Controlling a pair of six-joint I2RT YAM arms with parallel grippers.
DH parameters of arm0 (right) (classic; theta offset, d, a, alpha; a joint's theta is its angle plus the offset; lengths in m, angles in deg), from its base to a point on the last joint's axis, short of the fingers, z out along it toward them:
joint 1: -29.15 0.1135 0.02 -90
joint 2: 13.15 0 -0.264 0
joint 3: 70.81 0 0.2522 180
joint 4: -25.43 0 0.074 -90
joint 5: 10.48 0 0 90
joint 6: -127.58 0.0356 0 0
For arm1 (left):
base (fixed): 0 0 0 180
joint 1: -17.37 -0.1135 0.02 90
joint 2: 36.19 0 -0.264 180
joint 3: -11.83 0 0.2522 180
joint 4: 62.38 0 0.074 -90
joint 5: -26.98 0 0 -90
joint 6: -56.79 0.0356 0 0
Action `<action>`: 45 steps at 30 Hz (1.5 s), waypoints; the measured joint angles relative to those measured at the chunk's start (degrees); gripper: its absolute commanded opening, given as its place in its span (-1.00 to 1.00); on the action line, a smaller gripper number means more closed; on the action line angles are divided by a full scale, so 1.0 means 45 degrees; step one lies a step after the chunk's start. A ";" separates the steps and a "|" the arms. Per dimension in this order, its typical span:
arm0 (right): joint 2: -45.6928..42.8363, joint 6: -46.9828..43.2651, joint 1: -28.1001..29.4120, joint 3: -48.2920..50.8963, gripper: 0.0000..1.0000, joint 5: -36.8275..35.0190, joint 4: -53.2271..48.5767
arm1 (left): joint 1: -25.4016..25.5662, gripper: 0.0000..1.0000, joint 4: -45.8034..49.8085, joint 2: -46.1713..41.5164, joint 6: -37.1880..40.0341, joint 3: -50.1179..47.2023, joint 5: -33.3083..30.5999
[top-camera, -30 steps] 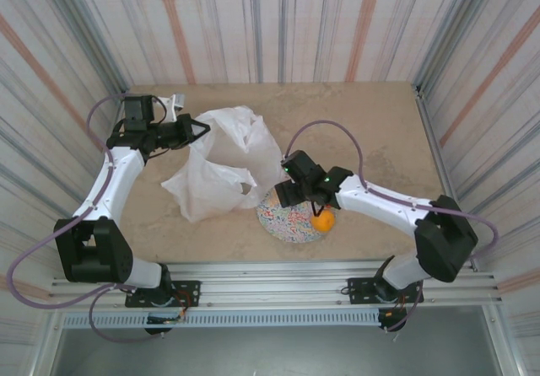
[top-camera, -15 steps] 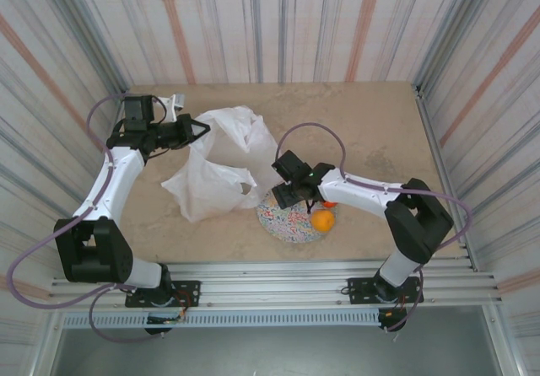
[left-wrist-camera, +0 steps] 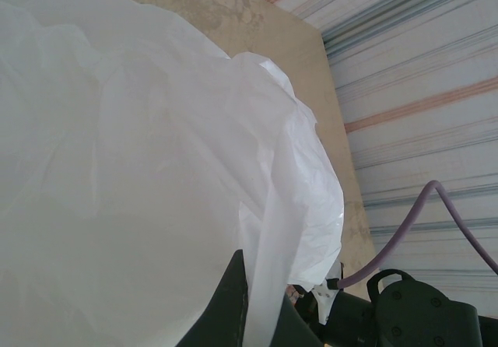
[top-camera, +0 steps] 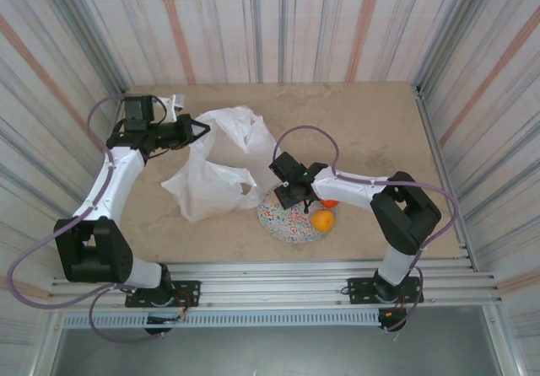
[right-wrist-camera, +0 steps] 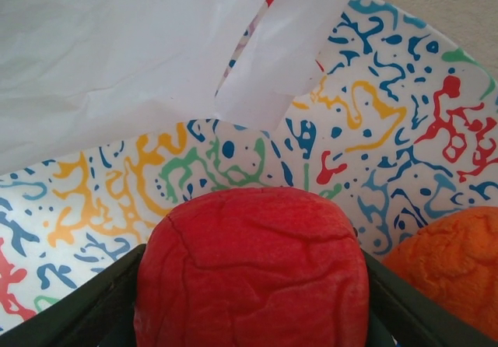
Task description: Place the fruits into the plastic bag
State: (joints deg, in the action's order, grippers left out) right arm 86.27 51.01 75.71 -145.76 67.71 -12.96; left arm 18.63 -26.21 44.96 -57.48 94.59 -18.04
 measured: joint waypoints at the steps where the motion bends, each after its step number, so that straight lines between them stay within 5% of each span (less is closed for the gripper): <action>1: 0.0000 -0.0029 0.0000 0.0000 0.18 0.0010 0.0019 | 0.0000 -1.00 0.0000 0.0000 0.0000 0.0000 0.0000; 13: -0.2181 -0.0049 -0.0063 0.0029 0.10 0.0393 -0.0321 | 0.0000 -1.00 0.0000 0.0000 0.0000 0.0000 0.0005; 20: -0.3891 0.0627 -0.0840 0.0437 0.08 0.2288 0.1039 | 0.0000 -1.00 0.0000 0.0000 0.0000 0.0000 0.0005; 32: -0.0151 0.2759 -0.0665 -0.1132 0.05 0.4629 0.4265 | 0.0087 -1.00 0.0000 0.0000 0.0000 0.0000 0.0005; 45: 0.3230 0.4988 0.0826 -0.4614 0.06 0.5289 0.6581 | 0.0146 -1.00 0.0000 0.0000 -0.0005 0.0000 0.0005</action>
State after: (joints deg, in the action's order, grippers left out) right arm 100.80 73.45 79.43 -166.53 91.51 16.66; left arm 19.28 -26.21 44.96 -57.50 94.59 -18.02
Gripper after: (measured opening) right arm 0.567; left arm 0.044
